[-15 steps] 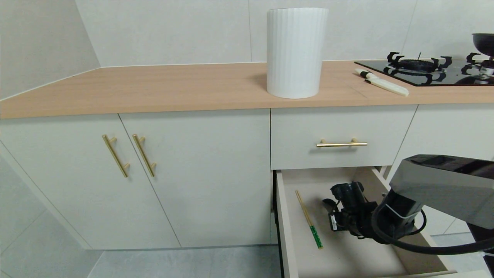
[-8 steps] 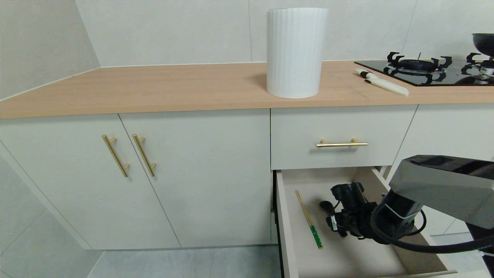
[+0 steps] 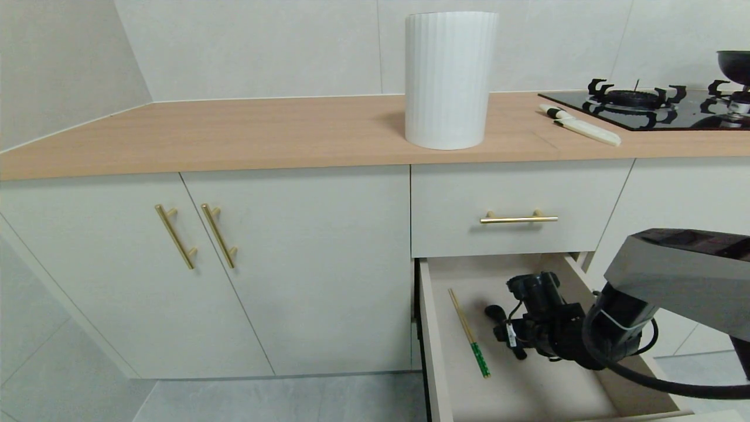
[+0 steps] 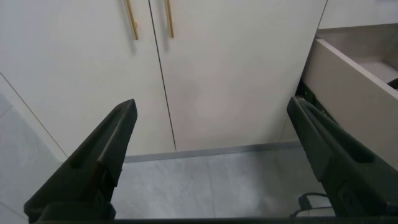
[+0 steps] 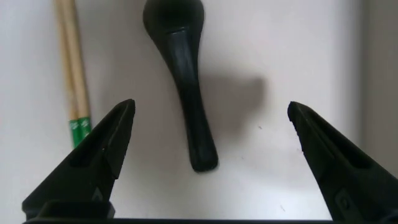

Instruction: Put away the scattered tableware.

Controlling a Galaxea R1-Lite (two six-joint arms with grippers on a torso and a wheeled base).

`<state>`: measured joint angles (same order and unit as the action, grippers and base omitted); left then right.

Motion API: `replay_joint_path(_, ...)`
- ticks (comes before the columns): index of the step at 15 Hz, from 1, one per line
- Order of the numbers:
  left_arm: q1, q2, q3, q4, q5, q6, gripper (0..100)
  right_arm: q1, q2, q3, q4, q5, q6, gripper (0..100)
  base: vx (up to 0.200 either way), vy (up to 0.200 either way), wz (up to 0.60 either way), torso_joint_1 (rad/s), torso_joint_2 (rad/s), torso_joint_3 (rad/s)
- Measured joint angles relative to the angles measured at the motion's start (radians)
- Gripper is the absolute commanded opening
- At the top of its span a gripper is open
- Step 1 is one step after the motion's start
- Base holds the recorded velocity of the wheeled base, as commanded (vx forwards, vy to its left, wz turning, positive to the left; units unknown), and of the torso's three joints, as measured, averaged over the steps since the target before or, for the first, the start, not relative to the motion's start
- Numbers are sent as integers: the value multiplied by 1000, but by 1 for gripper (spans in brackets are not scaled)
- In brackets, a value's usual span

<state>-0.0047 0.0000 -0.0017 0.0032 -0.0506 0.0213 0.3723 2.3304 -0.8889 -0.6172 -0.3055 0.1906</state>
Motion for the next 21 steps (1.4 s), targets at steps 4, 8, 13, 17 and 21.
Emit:
replay_joint_path(4, 0, 0, 0, 0, 0, 0, 100, 2, -174, 49, 134, 20, -3, 100, 0, 0, 0, 0, 0, 0)
replay_joint_path(8, 0, 0, 0, 0, 0, 0, 100, 5, -359, 51, 407, 115, 3, 100, 0, 0, 0, 0, 0, 0)
replay_joint_path(13, 0, 0, 0, 0, 0, 4, 100, 19, -524, 12, 603, 130, 4, 100, 0, 0, 0, 0, 0, 0)
replay_joint_path(17, 0, 0, 0, 0, 10, -8, 100, 21, -568, 12, 632, 130, -2, 100, -50, 0, 0, 1, 1, 2)
replay_joint_path(21, 0, 0, 0, 0, 11, -8, 100, 32, -613, 10, 715, 130, -7, 100, -200, 0, 0, 6, -2, -1)
